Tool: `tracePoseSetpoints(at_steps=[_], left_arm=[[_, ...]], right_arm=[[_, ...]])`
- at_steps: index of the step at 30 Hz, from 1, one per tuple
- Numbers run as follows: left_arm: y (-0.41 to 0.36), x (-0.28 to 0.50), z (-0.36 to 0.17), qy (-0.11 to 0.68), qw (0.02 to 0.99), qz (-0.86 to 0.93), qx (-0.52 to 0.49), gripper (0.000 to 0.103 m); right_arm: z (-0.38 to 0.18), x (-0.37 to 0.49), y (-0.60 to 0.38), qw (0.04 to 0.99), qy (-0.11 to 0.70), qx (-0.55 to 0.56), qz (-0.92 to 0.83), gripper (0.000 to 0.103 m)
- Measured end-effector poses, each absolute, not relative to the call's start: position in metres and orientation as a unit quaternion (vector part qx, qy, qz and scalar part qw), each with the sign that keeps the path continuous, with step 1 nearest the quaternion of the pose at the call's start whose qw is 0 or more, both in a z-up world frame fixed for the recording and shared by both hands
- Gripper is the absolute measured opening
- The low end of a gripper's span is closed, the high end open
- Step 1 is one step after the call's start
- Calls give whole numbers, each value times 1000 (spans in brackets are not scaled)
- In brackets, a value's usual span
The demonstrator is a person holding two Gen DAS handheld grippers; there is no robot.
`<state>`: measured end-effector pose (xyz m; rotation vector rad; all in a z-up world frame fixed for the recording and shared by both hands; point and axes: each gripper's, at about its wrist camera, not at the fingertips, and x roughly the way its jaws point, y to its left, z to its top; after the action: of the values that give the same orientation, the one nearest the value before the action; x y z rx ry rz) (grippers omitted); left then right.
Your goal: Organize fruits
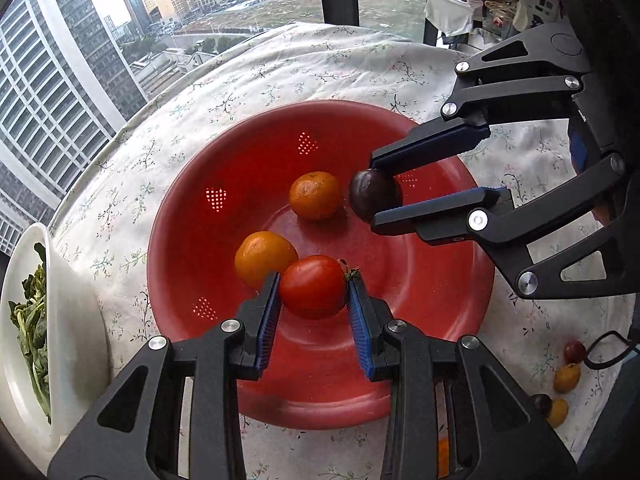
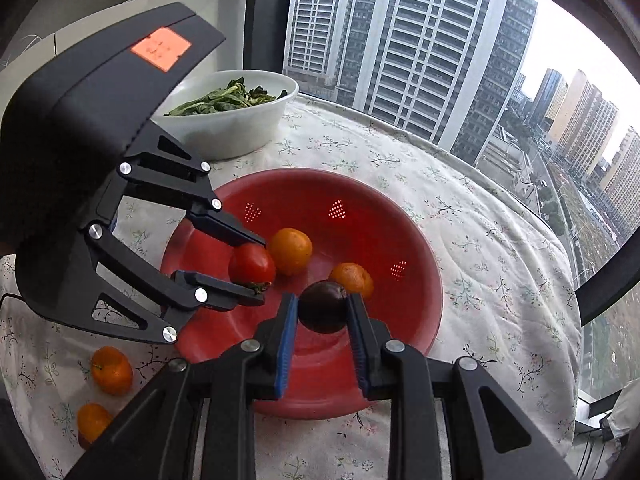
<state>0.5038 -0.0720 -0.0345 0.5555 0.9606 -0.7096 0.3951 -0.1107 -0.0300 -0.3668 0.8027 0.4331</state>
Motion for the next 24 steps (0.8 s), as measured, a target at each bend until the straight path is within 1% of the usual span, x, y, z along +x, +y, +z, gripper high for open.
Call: tracePoseSetpoints(at_steps=[8,14,24], left_arm=[[-79,512,-38,451,787,-334,257,31],[-72,501,-40,453,784,-343,251,31],[-70,493,-41,460,782,-340,245,31]], right_arm=[[-39,415,-114,870,422,-155,202,27],[-49,424,-117,859,447,-134,212,27],[-64,435,-121,854,457,-139,204,28]])
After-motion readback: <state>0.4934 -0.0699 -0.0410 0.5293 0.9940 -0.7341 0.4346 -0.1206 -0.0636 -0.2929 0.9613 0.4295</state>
